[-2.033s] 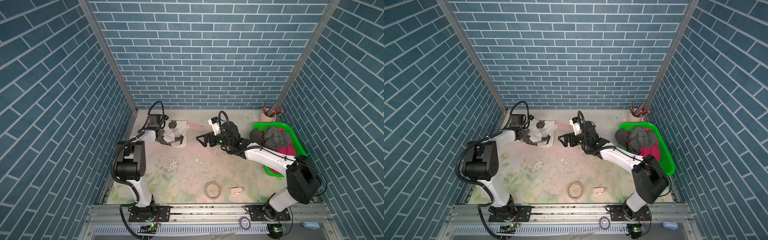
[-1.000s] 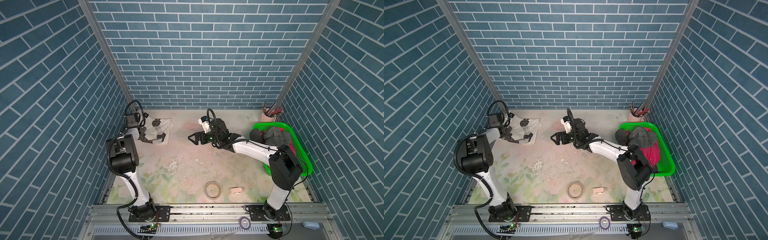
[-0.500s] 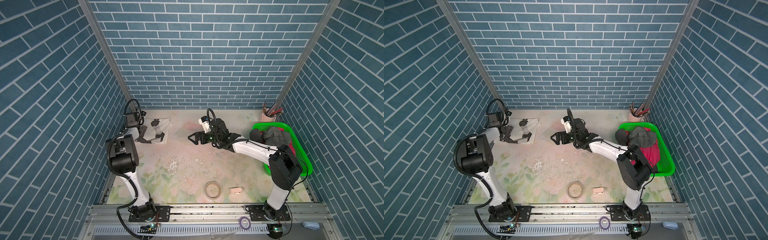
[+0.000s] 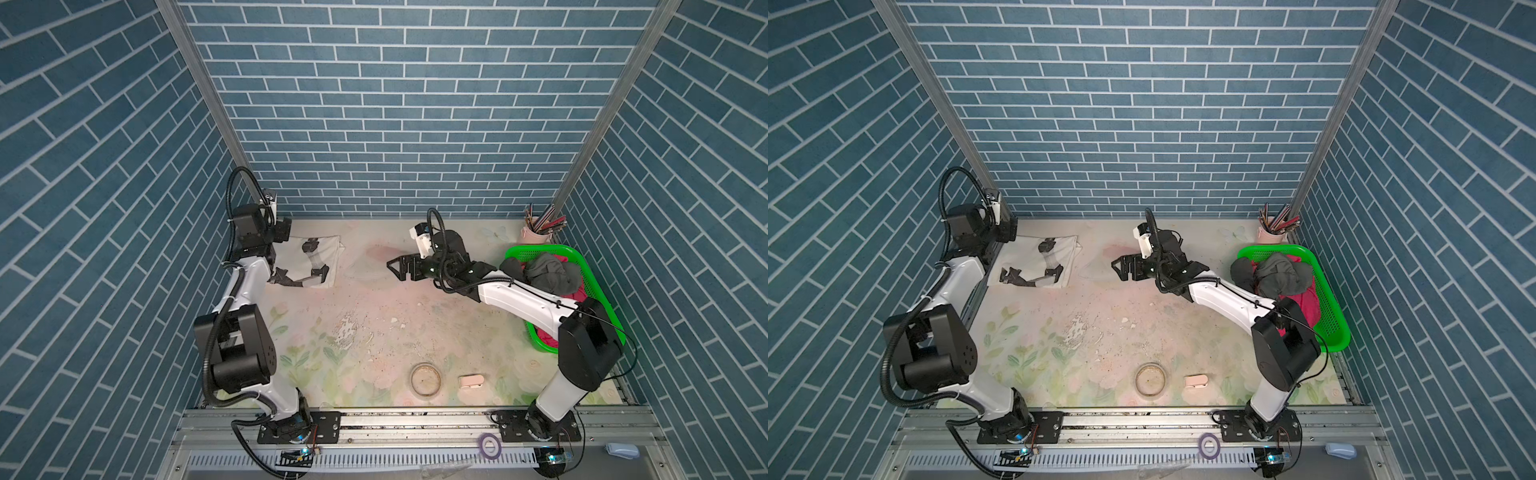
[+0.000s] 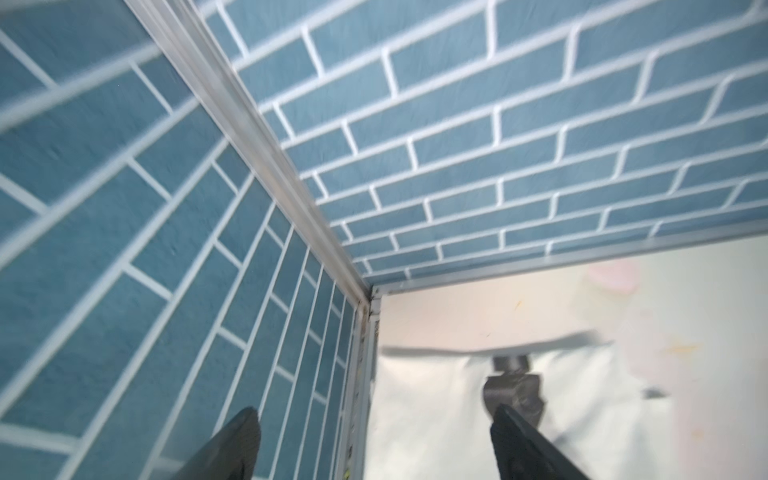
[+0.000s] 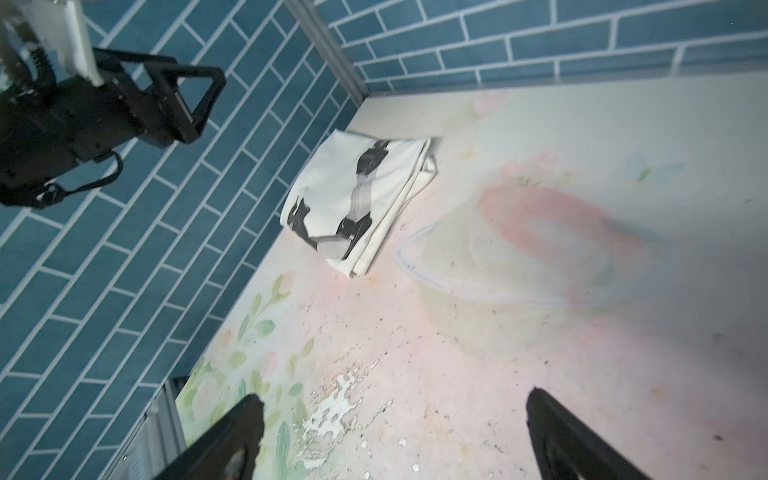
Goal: Fold and stack the t-shirts
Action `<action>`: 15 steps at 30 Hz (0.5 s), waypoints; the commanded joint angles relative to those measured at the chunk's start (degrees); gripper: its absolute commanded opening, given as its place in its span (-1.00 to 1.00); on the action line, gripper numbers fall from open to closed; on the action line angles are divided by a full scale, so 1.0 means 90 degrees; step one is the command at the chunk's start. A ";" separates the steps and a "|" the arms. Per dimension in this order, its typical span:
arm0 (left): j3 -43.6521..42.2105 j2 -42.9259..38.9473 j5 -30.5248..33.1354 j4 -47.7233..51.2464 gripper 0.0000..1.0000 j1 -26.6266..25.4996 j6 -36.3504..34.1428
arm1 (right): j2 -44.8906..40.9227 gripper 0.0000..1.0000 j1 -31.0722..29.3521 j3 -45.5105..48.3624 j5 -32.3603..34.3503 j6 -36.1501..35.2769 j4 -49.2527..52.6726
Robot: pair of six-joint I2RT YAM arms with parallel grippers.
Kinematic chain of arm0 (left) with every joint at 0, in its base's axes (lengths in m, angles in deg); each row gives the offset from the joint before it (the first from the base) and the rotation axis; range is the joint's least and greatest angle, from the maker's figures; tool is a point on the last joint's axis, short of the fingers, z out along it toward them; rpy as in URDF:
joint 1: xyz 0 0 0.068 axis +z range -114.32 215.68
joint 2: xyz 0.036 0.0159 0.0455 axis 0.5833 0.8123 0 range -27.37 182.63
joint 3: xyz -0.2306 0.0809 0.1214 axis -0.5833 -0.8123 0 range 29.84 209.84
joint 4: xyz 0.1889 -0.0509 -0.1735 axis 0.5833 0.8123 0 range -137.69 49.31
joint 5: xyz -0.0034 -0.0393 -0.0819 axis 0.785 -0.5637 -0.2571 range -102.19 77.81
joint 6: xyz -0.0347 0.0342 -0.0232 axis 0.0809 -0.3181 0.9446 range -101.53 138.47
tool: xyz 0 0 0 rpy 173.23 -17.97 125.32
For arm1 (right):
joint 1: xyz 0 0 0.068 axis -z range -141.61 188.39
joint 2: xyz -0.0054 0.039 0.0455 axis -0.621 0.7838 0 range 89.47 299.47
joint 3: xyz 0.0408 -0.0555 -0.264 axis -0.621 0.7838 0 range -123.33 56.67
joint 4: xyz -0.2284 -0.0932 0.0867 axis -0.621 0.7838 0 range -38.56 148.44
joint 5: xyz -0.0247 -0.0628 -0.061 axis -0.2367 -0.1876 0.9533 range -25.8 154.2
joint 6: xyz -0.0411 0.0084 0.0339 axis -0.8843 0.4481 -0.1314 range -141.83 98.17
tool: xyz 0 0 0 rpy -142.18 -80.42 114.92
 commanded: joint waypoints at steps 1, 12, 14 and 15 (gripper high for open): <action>-0.0423 -0.0341 -0.0364 -0.0129 0.77 -0.0478 0.0416 | -0.0531 0.97 0.0138 0.0260 0.0872 -0.0564 0.0016; -0.1948 -0.1732 -0.0293 -0.0968 0.77 -0.2117 0.1787 | -0.2057 0.98 0.1503 0.1401 0.3384 -0.1147 -0.0164; -0.2156 -0.1881 -0.0272 -0.1021 0.77 -0.2392 0.1898 | -0.2407 0.98 0.1906 0.1820 0.3729 -0.1137 -0.0204; -0.2230 -0.1940 -0.0267 -0.1025 0.77 -0.2493 0.1949 | -0.2547 0.98 0.2079 0.1960 0.3836 -0.1085 -0.0128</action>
